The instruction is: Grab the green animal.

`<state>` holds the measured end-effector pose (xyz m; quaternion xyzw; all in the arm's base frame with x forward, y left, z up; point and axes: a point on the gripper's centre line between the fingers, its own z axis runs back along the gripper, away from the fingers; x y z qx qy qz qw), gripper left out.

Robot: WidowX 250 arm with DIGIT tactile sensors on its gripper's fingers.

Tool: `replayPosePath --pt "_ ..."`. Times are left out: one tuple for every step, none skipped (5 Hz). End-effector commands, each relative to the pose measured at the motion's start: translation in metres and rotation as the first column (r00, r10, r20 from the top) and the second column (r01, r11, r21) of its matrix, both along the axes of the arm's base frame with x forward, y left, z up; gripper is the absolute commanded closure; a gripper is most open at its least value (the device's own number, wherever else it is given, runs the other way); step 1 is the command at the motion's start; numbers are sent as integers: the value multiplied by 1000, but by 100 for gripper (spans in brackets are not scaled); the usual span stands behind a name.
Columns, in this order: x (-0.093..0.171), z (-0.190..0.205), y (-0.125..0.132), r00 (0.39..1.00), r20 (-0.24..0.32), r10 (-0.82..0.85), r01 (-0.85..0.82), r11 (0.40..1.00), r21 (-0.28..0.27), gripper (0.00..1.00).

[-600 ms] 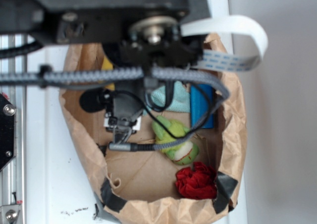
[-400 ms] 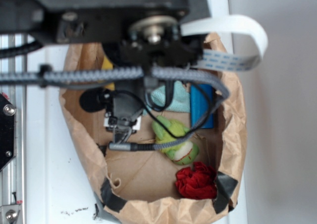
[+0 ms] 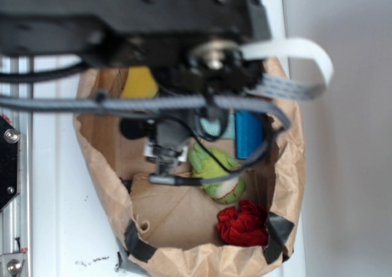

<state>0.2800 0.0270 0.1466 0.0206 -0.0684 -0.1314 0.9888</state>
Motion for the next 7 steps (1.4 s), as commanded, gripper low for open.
replayPosePath --pt "23 -26 -17 963 48 -266 267 963 -20 0" --pt "13 -38 -27 920 66 -387 390 919 -49 0" --pt "11 -47 -39 890 109 -443 449 892 -43 0" --pt "16 -56 -48 887 126 -444 453 890 -50 0" --pt "16 -56 -48 887 126 -444 453 890 -50 0" --pt "16 -56 -48 887 126 -444 453 890 -50 0" --pt "16 -56 -48 887 126 -444 453 890 -50 0"
